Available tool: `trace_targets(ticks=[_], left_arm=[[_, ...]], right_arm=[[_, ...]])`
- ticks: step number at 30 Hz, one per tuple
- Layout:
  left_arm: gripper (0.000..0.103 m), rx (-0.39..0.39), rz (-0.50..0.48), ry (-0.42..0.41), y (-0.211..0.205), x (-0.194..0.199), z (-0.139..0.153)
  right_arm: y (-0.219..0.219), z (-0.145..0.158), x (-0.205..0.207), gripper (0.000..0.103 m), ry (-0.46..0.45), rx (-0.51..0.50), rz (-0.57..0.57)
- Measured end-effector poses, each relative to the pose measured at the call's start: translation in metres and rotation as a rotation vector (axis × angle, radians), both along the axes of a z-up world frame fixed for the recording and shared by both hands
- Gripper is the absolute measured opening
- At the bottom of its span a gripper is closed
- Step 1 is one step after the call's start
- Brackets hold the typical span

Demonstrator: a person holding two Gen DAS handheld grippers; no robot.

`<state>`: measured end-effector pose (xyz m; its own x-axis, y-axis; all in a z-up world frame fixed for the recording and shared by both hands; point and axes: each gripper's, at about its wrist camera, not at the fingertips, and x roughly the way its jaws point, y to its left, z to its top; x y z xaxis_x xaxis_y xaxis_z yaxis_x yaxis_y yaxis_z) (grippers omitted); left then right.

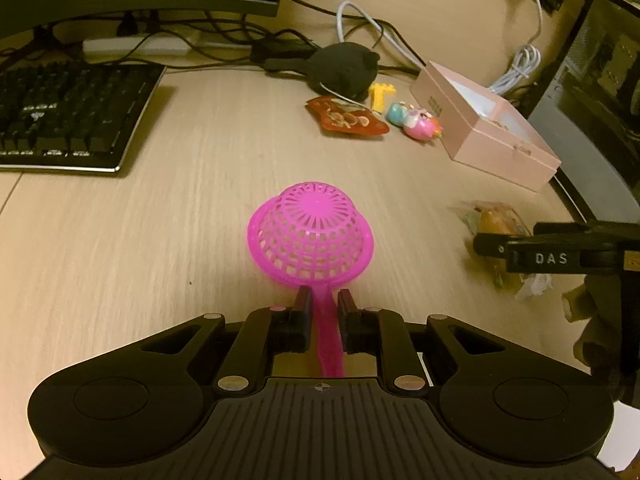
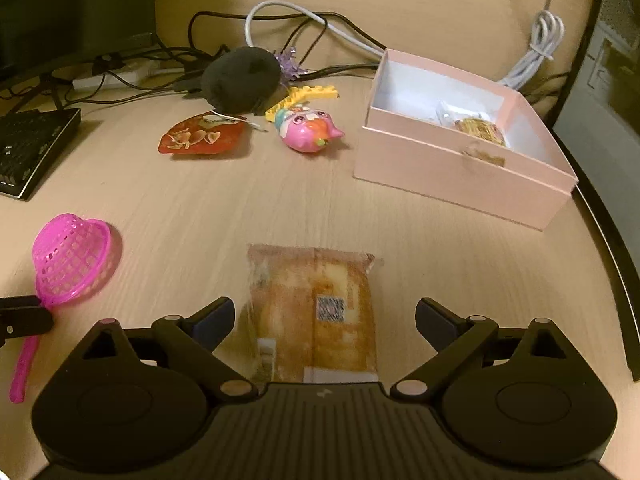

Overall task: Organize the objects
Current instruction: 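Drop the pink strainer into the pink box while right drops bread in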

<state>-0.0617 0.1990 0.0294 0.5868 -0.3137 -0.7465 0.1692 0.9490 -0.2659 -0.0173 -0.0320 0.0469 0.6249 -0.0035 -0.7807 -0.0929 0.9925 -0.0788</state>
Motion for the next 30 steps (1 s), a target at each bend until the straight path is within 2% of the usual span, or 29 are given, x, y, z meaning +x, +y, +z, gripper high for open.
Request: trace_targets(ticks=[4,6,8,10,16,21,27,30], left_arm=[[0.018,0.037,-0.026,-0.011,-0.005,0.001,0.001],[0.018,0.05,-0.037,-0.018,-0.007,0.001,0.001],[0.017,0.051,-0.041,-0.026,-0.006,0.0,0.0],[0.016,0.052,-0.04,-0.034,-0.007,-0.002,0.0],[0.015,0.044,-0.053,-0.026,-0.01,-0.002,0.001],[0.015,0.006,-0.141,0.009,-0.024,-0.009,0.008],[0.015,-0.042,-0.258,0.023,-0.065,-0.009,0.034],[0.015,-0.051,-0.324,-0.001,-0.089,-0.004,0.057]], right_arm=[[0.006,-0.003,0.004,0.094,0.002,0.014,0.011],[0.008,-0.005,0.004,0.084,0.009,0.019,0.025],[0.011,-0.007,0.002,0.068,0.002,0.021,0.035],[0.013,-0.005,0.002,0.056,0.002,0.027,0.056],[0.017,0.009,-0.005,0.053,0.014,0.023,0.1],[0.0,0.037,-0.024,0.053,-0.002,0.035,0.131],[-0.043,0.055,-0.039,0.053,0.004,0.03,0.081],[-0.066,0.059,-0.046,0.053,0.019,0.036,0.05]])
